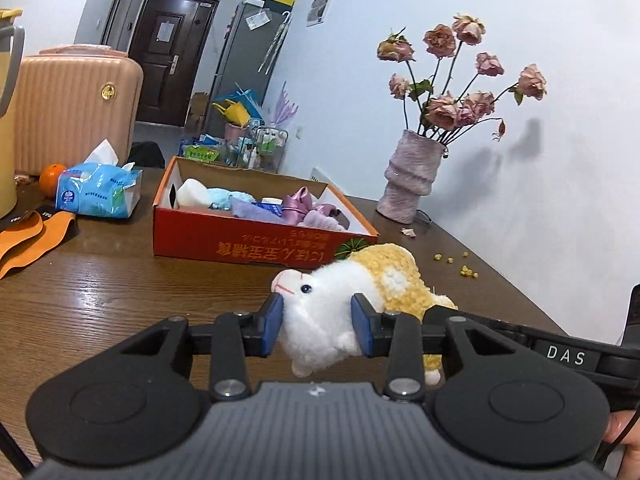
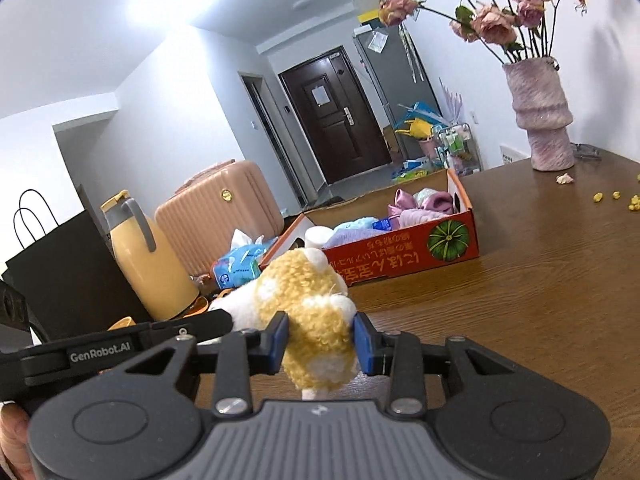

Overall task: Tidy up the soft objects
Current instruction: 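Lift the plush toy with both tools and carry it over the box, then lower the plush toy into the box and open both tools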

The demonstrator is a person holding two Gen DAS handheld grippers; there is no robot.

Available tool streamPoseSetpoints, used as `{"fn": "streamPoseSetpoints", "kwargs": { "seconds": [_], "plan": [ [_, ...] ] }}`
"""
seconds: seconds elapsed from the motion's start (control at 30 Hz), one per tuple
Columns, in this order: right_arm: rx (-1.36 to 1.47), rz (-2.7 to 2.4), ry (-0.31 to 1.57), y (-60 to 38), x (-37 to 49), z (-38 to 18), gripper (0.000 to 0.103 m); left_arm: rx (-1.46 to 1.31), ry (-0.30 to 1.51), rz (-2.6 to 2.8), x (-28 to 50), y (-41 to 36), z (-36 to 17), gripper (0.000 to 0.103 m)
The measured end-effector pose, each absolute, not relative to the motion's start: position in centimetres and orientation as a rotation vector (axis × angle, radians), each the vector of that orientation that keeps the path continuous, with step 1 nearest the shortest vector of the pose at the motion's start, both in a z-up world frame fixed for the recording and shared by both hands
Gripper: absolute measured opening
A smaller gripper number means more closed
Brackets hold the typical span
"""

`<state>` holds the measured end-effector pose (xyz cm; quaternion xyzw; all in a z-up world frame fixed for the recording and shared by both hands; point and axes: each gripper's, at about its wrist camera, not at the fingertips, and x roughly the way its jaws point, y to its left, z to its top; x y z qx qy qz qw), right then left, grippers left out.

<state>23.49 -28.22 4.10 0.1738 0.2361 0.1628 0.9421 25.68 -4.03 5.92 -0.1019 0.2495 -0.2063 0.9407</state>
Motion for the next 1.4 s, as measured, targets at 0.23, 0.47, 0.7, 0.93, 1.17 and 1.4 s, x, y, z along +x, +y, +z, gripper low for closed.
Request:
{"fn": "streamPoseSetpoints", "kwargs": {
  "seconds": [0.23,0.47,0.7,0.93,1.17,1.4],
  "plan": [
    [0.315,0.329,0.423,-28.4,24.8,6.5,0.034,-0.194,0.464,-0.436,28.3,-4.6,8.8,0.038],
    [0.288,0.335,0.372,-30.0,34.5,11.4,0.032,-0.214,0.457,-0.441,40.4,-6.5,13.5,0.036],
    [0.285,0.281,0.419,-31.8,47.6,12.9,0.032,-0.208,0.494,-0.440,53.8,-9.1,13.5,0.035],
    [0.302,0.227,0.577,-32.3,59.5,7.1,0.032,-0.208,0.640,-0.382,65.0,-10.7,6.7,0.035],
    [0.335,0.244,0.759,-30.3,66.2,0.3,0.032,-0.183,0.760,-0.296,68.9,-8.8,0.6,0.035],
    [0.275,0.214,0.779,-28.1,65.3,-0.1,0.043,-0.123,0.745,-0.285,68.1,-9.1,1.0,0.041]
  ]
}}
